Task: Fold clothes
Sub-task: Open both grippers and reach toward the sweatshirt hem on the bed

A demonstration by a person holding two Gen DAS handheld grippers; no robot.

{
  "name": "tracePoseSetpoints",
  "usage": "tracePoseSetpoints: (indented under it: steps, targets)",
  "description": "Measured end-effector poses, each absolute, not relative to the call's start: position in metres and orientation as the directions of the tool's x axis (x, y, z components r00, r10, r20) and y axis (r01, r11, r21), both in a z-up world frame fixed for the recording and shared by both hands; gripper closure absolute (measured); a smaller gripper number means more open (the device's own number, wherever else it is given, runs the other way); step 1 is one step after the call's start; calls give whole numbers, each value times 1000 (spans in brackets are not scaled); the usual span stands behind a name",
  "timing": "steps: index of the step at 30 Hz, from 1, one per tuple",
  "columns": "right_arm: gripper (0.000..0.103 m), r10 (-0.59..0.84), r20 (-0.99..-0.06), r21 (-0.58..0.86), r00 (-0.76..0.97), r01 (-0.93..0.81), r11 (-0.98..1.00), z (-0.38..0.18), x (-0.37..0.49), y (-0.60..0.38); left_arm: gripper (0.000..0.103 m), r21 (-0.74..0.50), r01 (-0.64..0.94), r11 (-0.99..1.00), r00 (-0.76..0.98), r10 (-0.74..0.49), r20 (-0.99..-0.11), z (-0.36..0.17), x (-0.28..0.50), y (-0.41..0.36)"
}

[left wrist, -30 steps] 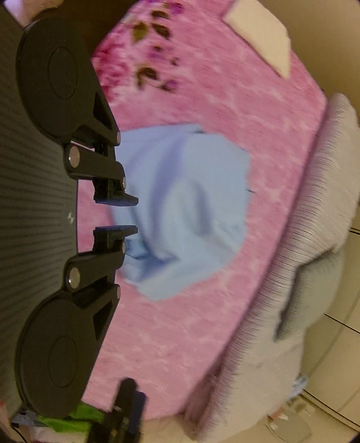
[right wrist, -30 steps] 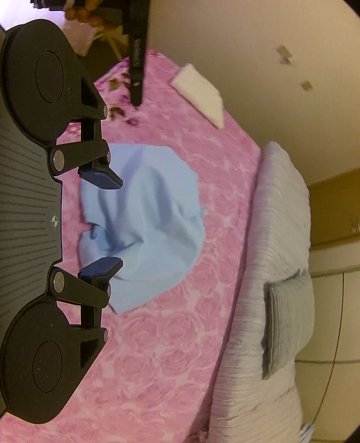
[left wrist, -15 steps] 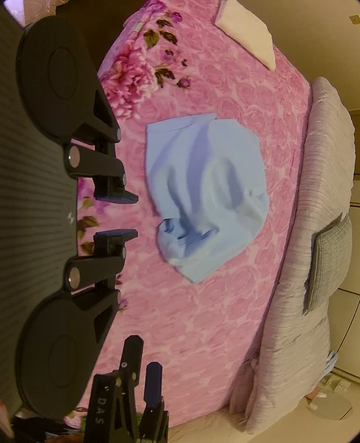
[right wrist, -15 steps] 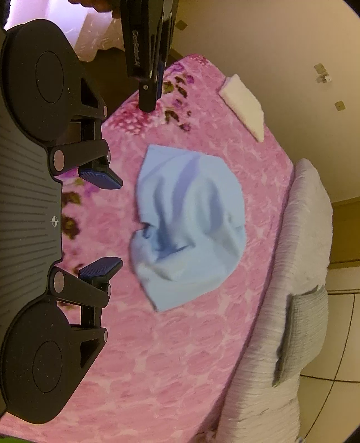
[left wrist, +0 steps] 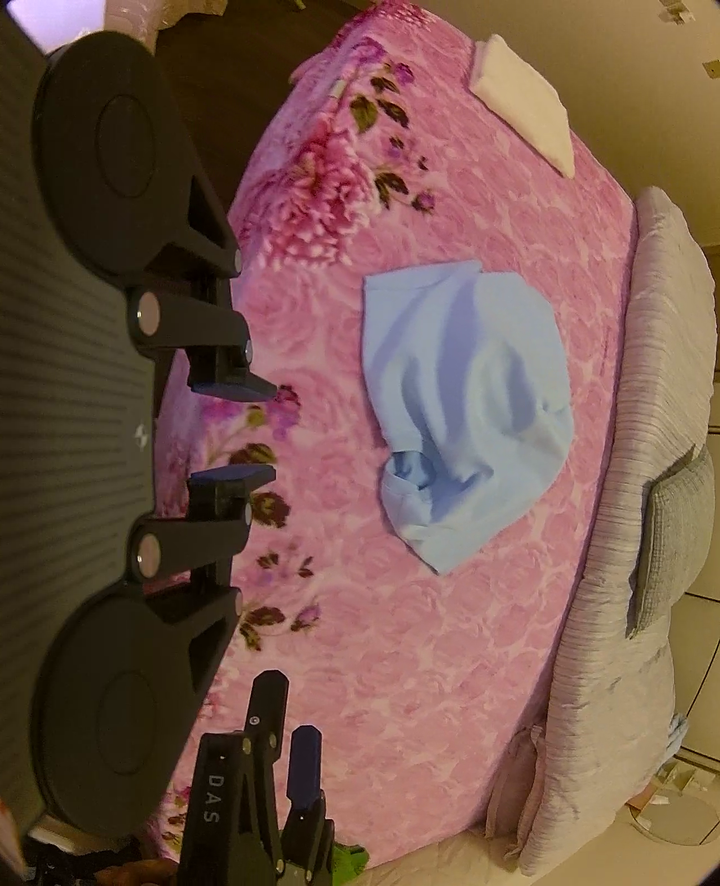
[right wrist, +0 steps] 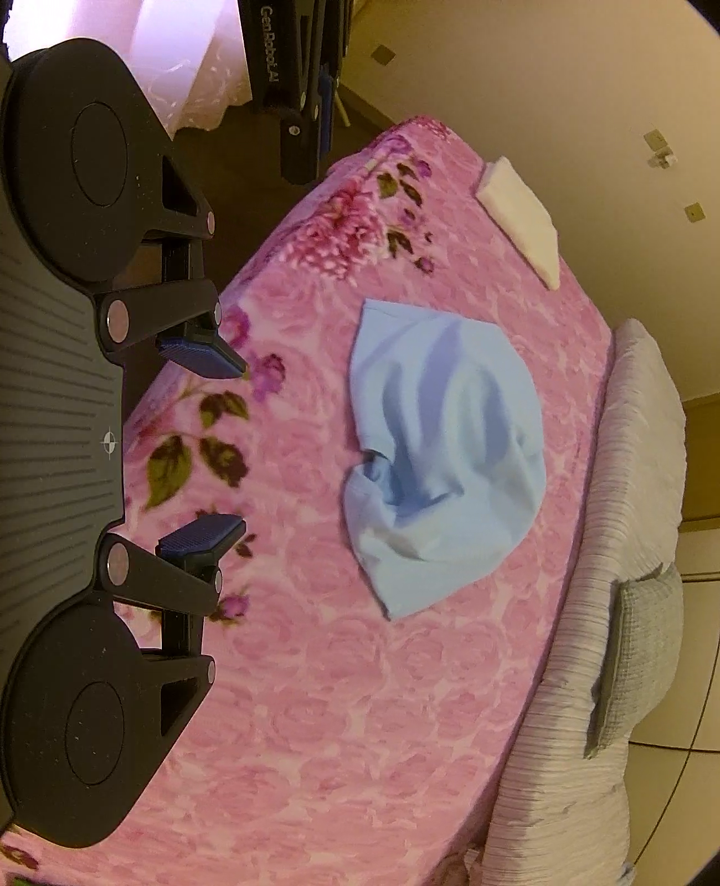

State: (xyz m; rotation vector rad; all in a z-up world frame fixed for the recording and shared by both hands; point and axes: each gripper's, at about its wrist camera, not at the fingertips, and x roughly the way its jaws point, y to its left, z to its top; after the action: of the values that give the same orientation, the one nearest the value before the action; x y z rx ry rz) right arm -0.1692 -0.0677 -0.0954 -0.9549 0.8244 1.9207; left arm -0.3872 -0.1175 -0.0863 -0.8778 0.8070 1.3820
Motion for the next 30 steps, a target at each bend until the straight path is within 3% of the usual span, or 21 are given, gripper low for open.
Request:
tracePoseSetpoints:
  steps: [11, 17, 30]
  targets:
    - [45, 383, -843, 189, -378, -875, -447, -99, -168, -81, 82, -48, -998, -33, 27, 467, -884, -88, -399, -134]
    - [45, 398, -841, 172, -365, -880, -443, -101, -171, -68, 75, -45, -999, -8, 35, 497, -867, -96, -414, -126]
    - [45, 423, -864, 141, -275, -937, -321, -138, -199, -9, 71, 137, -944, 300, 42, 520, -853, -166, -469, -43]
